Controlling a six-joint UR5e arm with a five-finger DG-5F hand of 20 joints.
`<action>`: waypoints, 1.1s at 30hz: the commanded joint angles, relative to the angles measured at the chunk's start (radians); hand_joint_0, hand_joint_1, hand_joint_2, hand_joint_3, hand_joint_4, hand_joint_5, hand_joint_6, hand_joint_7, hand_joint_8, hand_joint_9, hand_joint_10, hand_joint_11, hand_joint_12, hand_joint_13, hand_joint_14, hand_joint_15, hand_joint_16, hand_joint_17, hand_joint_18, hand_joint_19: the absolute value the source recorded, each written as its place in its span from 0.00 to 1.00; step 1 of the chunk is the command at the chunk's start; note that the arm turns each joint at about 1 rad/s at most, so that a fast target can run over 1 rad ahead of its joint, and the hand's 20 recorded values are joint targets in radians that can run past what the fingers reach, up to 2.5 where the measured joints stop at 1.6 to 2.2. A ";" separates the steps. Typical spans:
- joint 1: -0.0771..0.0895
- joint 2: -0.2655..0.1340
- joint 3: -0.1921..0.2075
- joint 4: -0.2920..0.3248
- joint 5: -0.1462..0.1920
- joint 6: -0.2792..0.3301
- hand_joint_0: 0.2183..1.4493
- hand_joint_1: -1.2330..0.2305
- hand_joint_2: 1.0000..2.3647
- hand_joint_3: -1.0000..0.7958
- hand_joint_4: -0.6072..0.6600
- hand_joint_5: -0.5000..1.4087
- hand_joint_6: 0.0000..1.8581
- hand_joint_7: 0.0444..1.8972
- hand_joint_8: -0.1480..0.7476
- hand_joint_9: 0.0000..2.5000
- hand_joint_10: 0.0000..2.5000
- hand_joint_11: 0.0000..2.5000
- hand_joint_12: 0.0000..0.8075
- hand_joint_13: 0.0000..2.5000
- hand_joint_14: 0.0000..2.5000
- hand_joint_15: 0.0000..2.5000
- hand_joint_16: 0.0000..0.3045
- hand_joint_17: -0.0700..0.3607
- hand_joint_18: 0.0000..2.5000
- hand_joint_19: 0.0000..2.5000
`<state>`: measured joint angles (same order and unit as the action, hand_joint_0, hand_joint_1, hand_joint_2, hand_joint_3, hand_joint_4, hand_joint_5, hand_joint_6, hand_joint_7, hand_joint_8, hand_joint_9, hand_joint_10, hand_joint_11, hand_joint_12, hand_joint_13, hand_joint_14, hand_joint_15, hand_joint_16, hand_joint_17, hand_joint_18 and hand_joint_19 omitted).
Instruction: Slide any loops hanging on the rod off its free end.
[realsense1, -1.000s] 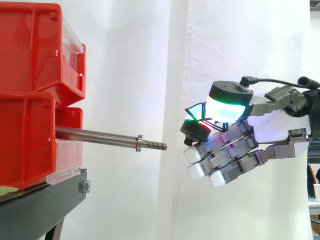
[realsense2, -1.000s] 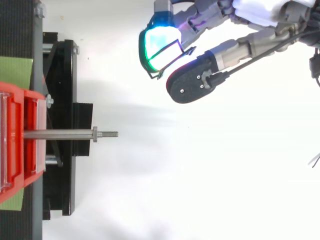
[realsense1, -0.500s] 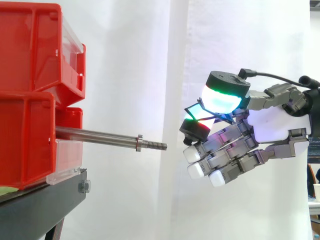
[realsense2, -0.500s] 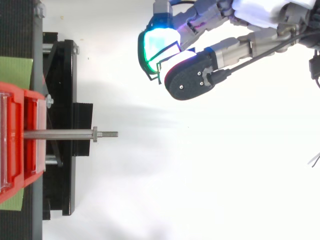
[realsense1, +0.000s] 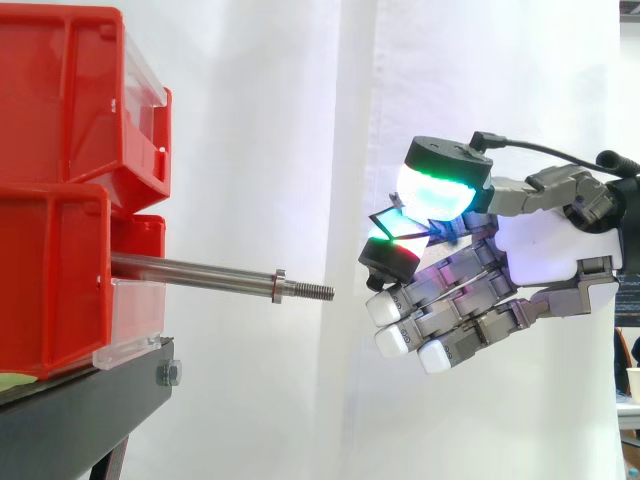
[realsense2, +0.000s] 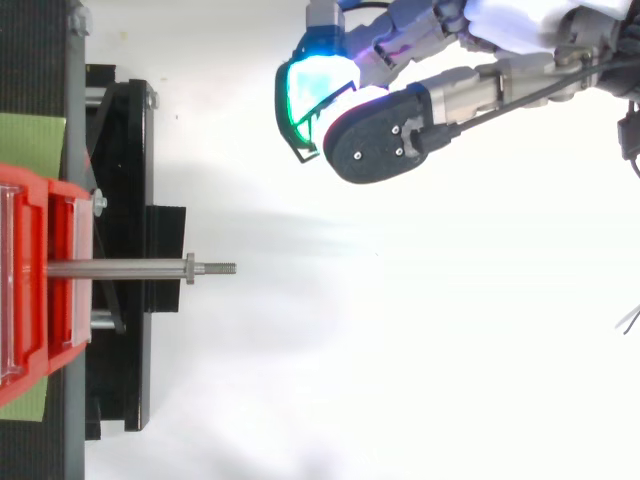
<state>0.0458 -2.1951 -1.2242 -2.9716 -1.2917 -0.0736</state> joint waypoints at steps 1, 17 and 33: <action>0.000 0.000 0.000 0.000 0.000 0.000 0.32 0.40 0.00 0.28 0.59 0.17 0.41 0.57 0.46 0.34 0.00 0.14 0.42 0.30 0.00 0.06 0.14 0.39 0.28 0.14; 0.002 0.000 0.000 0.000 0.003 0.002 0.27 0.35 0.00 0.28 0.60 0.18 0.41 0.58 0.47 0.34 0.00 0.14 0.43 0.30 0.00 0.07 0.15 0.40 0.29 0.15; 0.002 0.000 0.000 0.000 0.006 0.000 0.32 0.48 0.01 0.33 0.58 0.19 0.38 0.62 0.48 0.37 0.00 0.14 0.43 0.31 0.00 0.07 0.15 0.40 0.28 0.17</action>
<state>0.0479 -2.1951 -1.2243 -2.9714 -1.2854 -0.0731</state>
